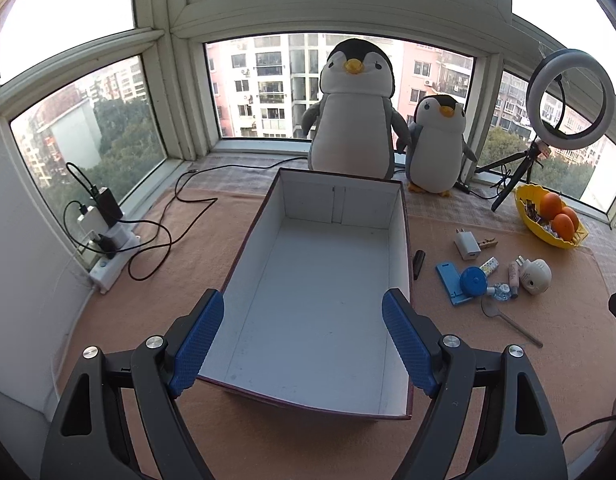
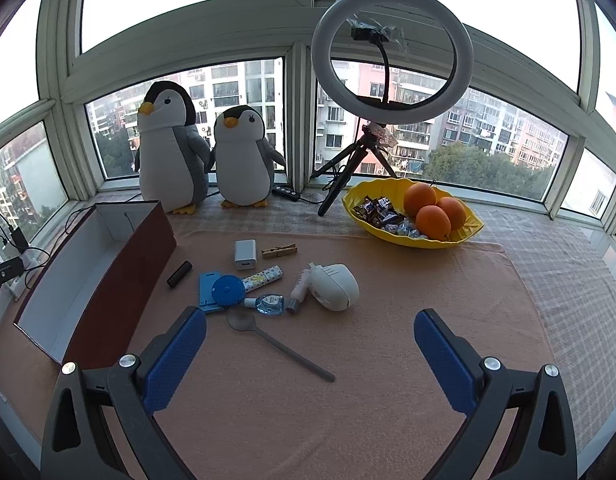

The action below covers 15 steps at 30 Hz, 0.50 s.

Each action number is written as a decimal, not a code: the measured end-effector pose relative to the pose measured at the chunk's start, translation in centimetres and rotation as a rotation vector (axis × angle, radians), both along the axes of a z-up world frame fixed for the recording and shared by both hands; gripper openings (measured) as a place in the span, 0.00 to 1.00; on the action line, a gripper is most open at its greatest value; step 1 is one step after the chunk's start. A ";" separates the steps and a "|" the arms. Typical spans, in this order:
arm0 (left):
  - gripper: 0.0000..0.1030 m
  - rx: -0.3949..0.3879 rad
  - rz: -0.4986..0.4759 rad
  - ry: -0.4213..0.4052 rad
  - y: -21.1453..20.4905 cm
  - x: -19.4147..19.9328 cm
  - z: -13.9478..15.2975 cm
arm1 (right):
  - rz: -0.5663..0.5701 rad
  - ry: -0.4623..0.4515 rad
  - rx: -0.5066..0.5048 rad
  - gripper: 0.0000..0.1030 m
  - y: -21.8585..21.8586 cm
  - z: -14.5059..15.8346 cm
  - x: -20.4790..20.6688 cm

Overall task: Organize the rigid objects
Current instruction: 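Move the right gripper toward the grey spoon among the small items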

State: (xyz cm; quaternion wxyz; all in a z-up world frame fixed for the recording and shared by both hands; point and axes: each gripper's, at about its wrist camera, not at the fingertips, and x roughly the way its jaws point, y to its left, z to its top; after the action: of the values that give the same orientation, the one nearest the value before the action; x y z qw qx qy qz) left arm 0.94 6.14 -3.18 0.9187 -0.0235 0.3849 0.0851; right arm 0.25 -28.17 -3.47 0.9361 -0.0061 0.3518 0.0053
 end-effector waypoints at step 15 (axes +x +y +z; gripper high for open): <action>0.79 0.017 0.141 0.097 6.8 -1.5 -3.2 | 0.086 0.116 0.087 1.00 -2.0 -3.7 2.4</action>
State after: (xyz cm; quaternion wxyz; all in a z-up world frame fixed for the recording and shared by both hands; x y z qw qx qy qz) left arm -0.53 12.91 -6.40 0.8909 -0.0387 0.4254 0.1542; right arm 2.70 -30.13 -7.14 0.9124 0.0198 0.4043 0.0609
